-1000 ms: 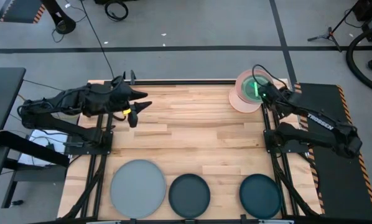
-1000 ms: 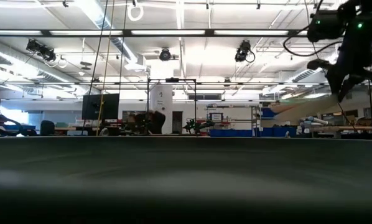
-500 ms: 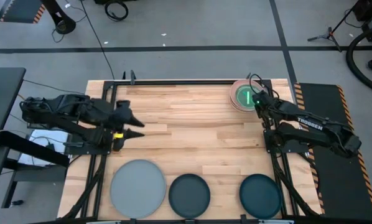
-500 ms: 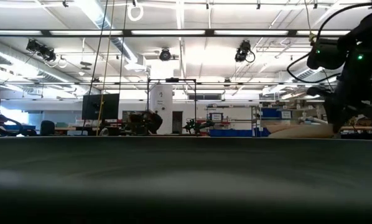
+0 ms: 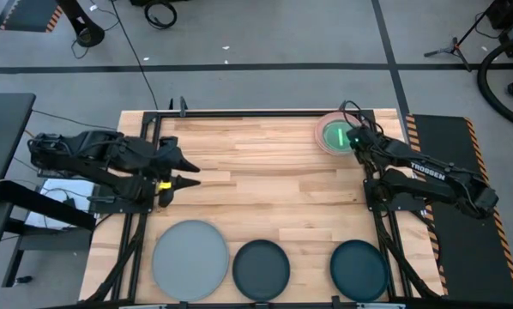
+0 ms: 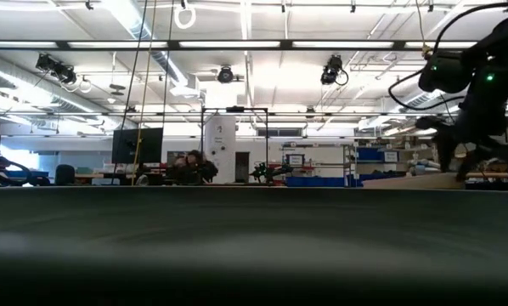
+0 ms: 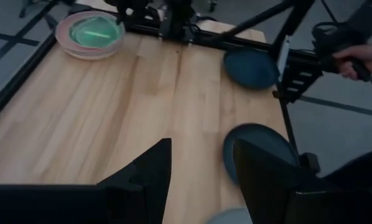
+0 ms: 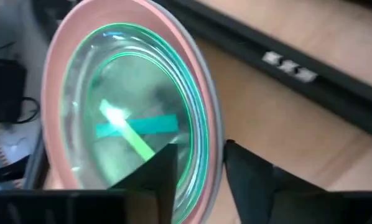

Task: Stack plastic plates
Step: Stack the stacked plates on top of the light orange plate, then stack the stacked plates on top of the black plate

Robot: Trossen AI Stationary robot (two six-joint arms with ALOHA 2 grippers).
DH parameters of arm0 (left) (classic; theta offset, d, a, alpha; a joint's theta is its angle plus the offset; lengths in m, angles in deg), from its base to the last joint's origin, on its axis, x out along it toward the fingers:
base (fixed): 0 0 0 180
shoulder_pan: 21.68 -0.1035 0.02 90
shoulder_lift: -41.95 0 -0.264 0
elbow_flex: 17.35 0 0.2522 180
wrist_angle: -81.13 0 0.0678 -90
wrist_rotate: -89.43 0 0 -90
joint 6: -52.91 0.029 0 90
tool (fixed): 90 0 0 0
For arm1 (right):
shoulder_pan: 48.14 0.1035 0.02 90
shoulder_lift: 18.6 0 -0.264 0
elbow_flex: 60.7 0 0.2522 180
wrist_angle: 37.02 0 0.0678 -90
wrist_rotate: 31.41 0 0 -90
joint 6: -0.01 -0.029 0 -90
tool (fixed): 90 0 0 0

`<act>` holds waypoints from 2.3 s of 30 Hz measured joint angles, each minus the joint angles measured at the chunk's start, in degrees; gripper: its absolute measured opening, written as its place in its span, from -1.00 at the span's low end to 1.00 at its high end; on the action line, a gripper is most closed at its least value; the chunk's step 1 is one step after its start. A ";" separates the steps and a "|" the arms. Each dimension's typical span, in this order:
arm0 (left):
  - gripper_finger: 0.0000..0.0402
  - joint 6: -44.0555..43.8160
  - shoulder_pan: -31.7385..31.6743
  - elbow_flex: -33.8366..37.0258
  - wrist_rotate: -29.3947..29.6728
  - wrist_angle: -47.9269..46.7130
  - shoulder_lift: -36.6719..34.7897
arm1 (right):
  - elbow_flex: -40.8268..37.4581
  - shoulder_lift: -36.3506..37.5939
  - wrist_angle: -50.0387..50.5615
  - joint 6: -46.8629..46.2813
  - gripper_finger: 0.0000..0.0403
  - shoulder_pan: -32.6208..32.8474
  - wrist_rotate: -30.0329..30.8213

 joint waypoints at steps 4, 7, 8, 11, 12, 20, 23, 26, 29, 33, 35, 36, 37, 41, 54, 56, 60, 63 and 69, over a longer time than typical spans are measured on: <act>-0.12 0.95 -1.96 0.00 0.13 0.36 0.00 | 0.00 0.35 -7.36 3.45 -0.08 -0.11 -1.18; -0.12 0.91 -2.61 0.00 0.07 0.36 0.00 | 0.00 0.37 -12.18 6.84 0.04 -0.75 -2.87; -0.12 0.91 -2.59 0.00 0.06 0.36 0.00 | 0.00 0.39 -13.30 7.15 0.07 -0.99 -3.29; -0.12 0.62 -1.99 0.00 0.05 0.34 0.00 | 0.01 0.50 -12.82 7.04 0.10 -1.69 -5.04; -0.12 0.29 -1.69 0.00 0.04 0.34 0.00 | 0.02 0.52 -12.42 7.04 0.10 -1.83 -5.72; -0.12 -1.69 0.80 0.00 -0.02 0.42 0.00 | 0.00 0.48 -7.67 12.11 0.09 -1.64 -7.52; -0.12 -1.65 0.86 0.00 -0.04 1.35 0.00 | 0.00 0.46 -10.59 19.97 0.09 -0.94 -7.52; -0.12 -1.63 0.81 0.00 -0.02 3.10 0.00 | 0.99 0.46 -15.28 35.70 0.09 1.38 -9.53; -0.12 -0.98 0.81 0.00 -0.63 4.57 0.00 | 4.92 0.46 -15.23 51.66 0.09 5.02 -12.44; -0.12 1.34 0.75 0.00 -5.50 8.11 0.00 | 12.11 0.06 -7.58 68.39 0.09 9.61 -14.50; -0.12 2.57 0.64 0.00 -6.30 10.81 0.04 | 15.76 -1.17 -1.80 76.09 0.09 11.47 -14.49; -0.12 3.66 0.64 0.00 -6.31 12.31 0.13 | 17.38 -2.17 1.64 80.13 0.09 12.39 -14.48; -0.12 5.08 0.59 0.00 -6.19 13.94 0.33 | 18.90 -3.56 4.91 83.98 0.09 13.41 -14.49; -0.12 11.14 -0.90 -0.02 -5.62 20.21 0.76 | 21.90 -11.44 14.11 95.05 0.09 17.76 -15.04; -0.12 8.90 -4.34 0.02 -3.54 19.16 3.53 | 22.23 -34.24 12.90 115.36 0.09 26.59 -2.37; -0.12 7.47 -4.14 -0.04 -2.79 18.67 3.82 | 22.23 -34.35 11.58 117.20 0.09 25.31 -2.33; -0.12 6.12 -4.08 0.00 -2.20 17.92 3.83 | 22.25 -33.23 8.50 119.42 0.09 22.17 -0.60; -0.12 5.37 -4.08 0.00 -2.14 17.85 3.82 | 22.25 -32.47 7.67 120.71 0.09 18.87 -0.52; -0.13 5.46 -4.08 0.00 -0.92 17.85 3.82 | 22.25 -32.31 7.43 129.40 0.09 14.33 -4.82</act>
